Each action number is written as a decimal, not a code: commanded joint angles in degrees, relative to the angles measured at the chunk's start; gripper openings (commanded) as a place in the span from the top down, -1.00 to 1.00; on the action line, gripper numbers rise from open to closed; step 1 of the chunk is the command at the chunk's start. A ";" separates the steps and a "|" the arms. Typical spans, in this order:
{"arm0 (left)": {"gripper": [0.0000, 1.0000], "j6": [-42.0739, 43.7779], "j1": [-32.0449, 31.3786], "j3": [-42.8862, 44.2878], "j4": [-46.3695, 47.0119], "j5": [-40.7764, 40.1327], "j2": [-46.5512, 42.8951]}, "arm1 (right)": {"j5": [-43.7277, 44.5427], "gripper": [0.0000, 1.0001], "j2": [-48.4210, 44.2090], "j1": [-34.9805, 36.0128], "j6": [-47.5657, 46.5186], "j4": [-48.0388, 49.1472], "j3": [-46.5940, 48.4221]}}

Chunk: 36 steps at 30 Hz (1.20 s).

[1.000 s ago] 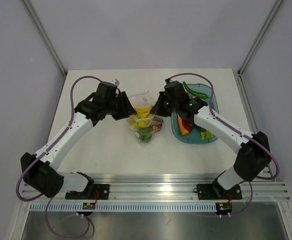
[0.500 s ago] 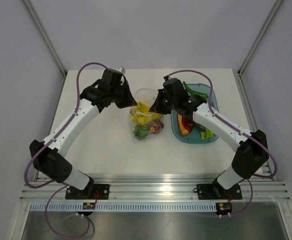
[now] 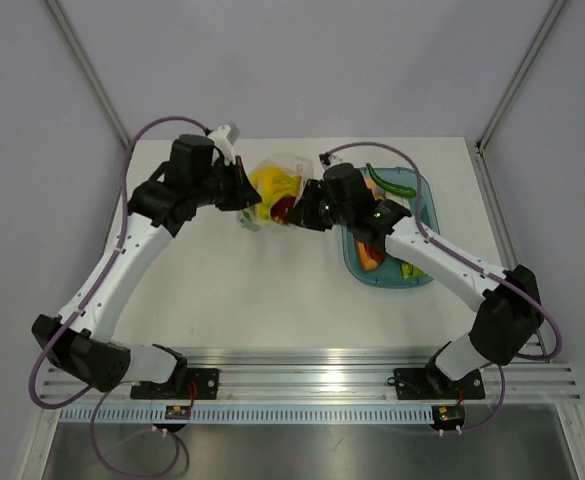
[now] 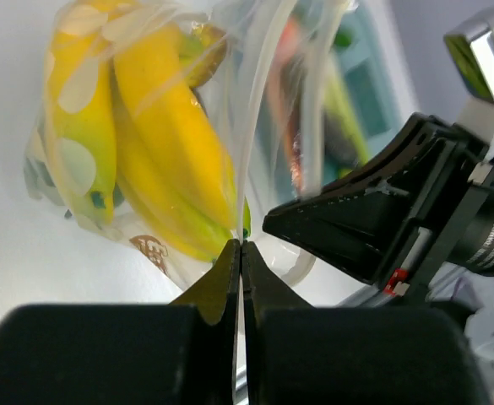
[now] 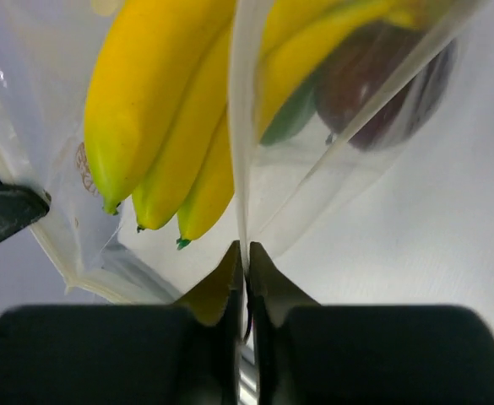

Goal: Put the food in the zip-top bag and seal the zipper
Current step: Adjust the zipper food storage bag at the center of the board.

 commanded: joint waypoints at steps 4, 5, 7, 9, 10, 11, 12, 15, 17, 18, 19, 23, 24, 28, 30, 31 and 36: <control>1.00 4.88 2.07 -22.64 1.85 6.14 -1.28 | -1.96 0.07 2.90 4.22 6.07 3.33 -15.16; 1.00 4.53 2.08 -23.26 1.94 6.23 -1.89 | 1.01 0.01 2.37 4.14 5.11 2.01 -14.46; 1.00 4.27 2.08 -23.53 2.11 6.06 -3.83 | 4.19 -0.02 0.53 4.22 3.88 -2.21 -12.88; 1.00 4.27 2.08 -22.74 1.15 5.88 -4.97 | 8.67 -0.11 -0.09 4.22 1.33 -7.37 -9.38; 1.00 4.18 2.08 -21.78 0.97 5.88 -5.23 | 9.81 -0.14 -0.18 4.14 0.54 -8.97 -8.14; 1.00 4.00 2.08 -21.34 0.71 5.88 -5.32 | 11.65 -0.16 -0.10 4.13 -1.12 -10.38 -6.04; 1.00 4.09 2.08 -20.90 0.18 5.97 -5.50 | 12.45 -0.20 0.08 4.13 -1.84 -12.66 -5.23; 1.00 3.74 1.99 -20.19 0.00 6.23 -5.76 | 14.39 -0.29 0.69 4.13 -3.69 -15.65 -2.77; 1.00 3.65 2.08 -19.75 -0.08 6.84 -5.94 | 15.97 -0.31 1.40 4.05 -4.65 -16.46 -1.28; 1.00 3.56 2.08 -19.58 -0.17 6.93 -5.94 | 16.41 -0.31 1.75 3.87 -5.09 -17.16 -0.58; 1.00 3.56 2.08 -19.40 -0.26 6.93 -6.03 | 16.59 -0.32 2.53 3.61 -5.79 -17.51 0.21; 1.00 3.91 2.07 -18.43 -0.87 7.28 -6.12 | 16.24 -0.28 5.96 2.29 -8.17 -19.62 5.57; 1.00 3.91 2.08 -18.26 -0.96 7.37 -6.12 | 16.59 -0.22 7.54 2.03 -8.52 -21.54 6.54; 1.00 4.18 2.07 -17.90 -1.14 6.85 -6.47 | 18.70 0.03 8.35 1.94 -8.26 -23.23 7.70; 1.00 4.18 2.08 -17.90 -1.23 6.85 -6.47 | 19.40 0.04 7.39 1.94 -7.73 -23.49 7.17; 1.00 4.18 2.08 -17.82 -1.31 6.85 -6.29 | 20.01 0.03 6.77 1.94 -7.12 -23.32 6.04; 1.00 4.18 2.08 -17.82 -1.23 7.11 -6.20 | 19.58 -0.16 6.05 0.71 -5.71 -22.61 3.65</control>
